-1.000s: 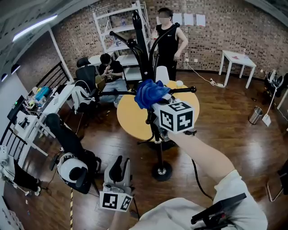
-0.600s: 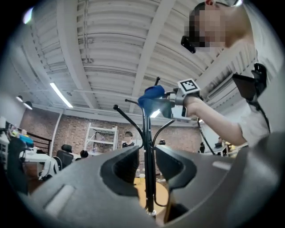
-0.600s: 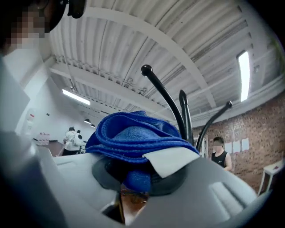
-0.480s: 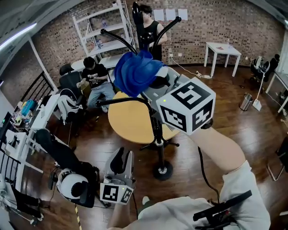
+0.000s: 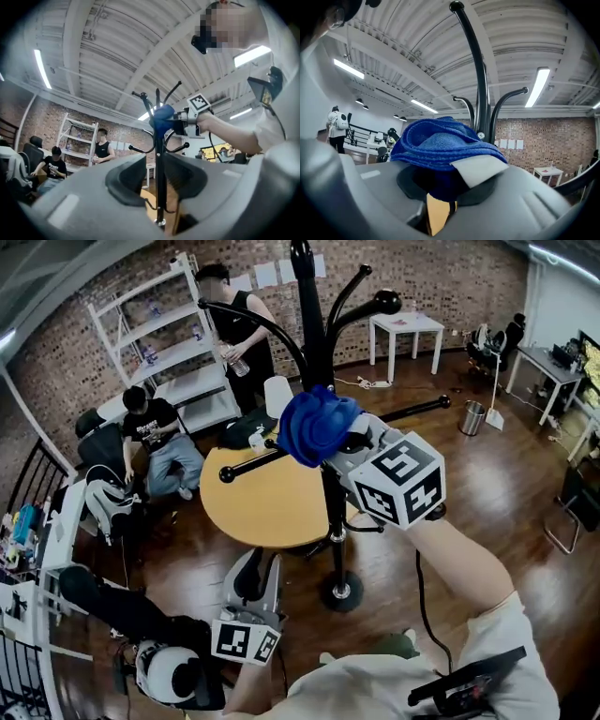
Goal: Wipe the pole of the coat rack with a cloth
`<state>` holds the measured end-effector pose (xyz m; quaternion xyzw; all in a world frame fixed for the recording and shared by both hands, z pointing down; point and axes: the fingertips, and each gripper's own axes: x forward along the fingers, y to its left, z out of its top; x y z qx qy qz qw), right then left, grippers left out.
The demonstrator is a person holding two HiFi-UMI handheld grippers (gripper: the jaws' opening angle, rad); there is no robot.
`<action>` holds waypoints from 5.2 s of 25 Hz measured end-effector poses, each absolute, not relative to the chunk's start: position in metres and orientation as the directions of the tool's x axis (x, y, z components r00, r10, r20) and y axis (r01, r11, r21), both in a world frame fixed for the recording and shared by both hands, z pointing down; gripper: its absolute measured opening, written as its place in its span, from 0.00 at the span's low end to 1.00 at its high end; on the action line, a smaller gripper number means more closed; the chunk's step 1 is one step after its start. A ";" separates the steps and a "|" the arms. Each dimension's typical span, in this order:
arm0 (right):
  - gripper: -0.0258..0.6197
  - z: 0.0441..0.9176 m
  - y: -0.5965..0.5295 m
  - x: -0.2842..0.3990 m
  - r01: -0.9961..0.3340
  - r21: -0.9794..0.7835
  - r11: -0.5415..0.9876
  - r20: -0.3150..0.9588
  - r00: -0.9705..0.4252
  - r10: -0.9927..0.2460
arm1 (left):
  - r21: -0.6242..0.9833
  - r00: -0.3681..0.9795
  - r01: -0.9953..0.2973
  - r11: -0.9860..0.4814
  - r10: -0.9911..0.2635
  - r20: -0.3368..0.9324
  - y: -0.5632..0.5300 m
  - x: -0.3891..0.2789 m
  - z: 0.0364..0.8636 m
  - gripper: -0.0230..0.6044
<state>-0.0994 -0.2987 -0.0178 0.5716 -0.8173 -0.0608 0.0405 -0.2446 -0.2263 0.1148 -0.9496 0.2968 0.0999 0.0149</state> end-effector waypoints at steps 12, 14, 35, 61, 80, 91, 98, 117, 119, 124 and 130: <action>0.19 0.197 -0.235 -0.159 -0.943 0.074 0.326 0.208 -0.305 -0.930 | 0.066 0.816 -0.553 -0.831 -0.556 -0.157 -0.257 -0.277 0.143 0.21; 0.19 0.197 -0.266 -0.130 -0.971 0.092 0.219 0.175 -0.200 -0.964 | 0.076 0.831 -0.530 -0.844 -0.535 -0.150 -0.250 -0.272 0.146 0.21; 0.19 0.327 -0.275 -0.093 -0.971 0.037 0.236 0.265 -0.219 -0.939 | 0.083 0.863 -0.499 -0.863 -0.503 -0.039 -0.226 -0.204 0.181 0.21; 0.19 0.404 -0.301 -0.024 -0.522 0.130 0.843 0.456 -0.723 -0.519 | 0.123 0.453 -0.884 -0.450 -0.891 -0.005 -0.126 -0.096 0.208 0.21; 0.19 0.227 -0.057 -0.003 -0.530 -0.010 0.848 -0.046 -0.847 -0.530 | 0.066 0.471 -0.880 -0.471 -0.882 -0.022 -0.082 -0.096 0.206 0.21; 0.19 0.538 -0.103 -0.004 -0.362 -0.109 0.926 0.014 -0.932 -0.363 | 0.117 0.362 -0.924 -0.365 -0.931 -0.052 -0.154 -0.102 0.486 0.21; 0.19 0.536 -0.248 -0.016 -0.347 0.073 0.935 -0.044 -0.938 -0.345 | 0.111 0.334 -0.934 -0.339 -0.941 -0.064 -0.186 -0.108 0.647 0.21; 0.19 1.240 -0.265 -0.005 -0.560 -0.167 0.811 0.471 -0.768 -0.434 | 0.048 0.322 -0.942 -0.331 -0.937 -0.137 -0.172 -0.137 0.809 0.21; 0.18 1.288 -0.250 -0.007 -0.584 -0.195 0.788 0.550 -0.730 -0.406 | 0.034 0.303 -0.951 -0.308 -0.948 -0.101 -0.175 -0.146 0.815 0.21; 0.19 1.136 -0.229 -0.071 -0.466 -0.158 0.871 0.364 -0.847 -0.387 | 0.042 0.239 -0.969 -0.243 -0.967 -0.085 -0.171 -0.175 0.826 0.21; 0.19 0.658 -0.237 -0.097 -0.485 0.181 0.856 -0.152 -0.873 -0.463 | 0.065 0.220 -0.972 -0.225 -0.973 -0.072 -0.168 -0.193 0.841 0.21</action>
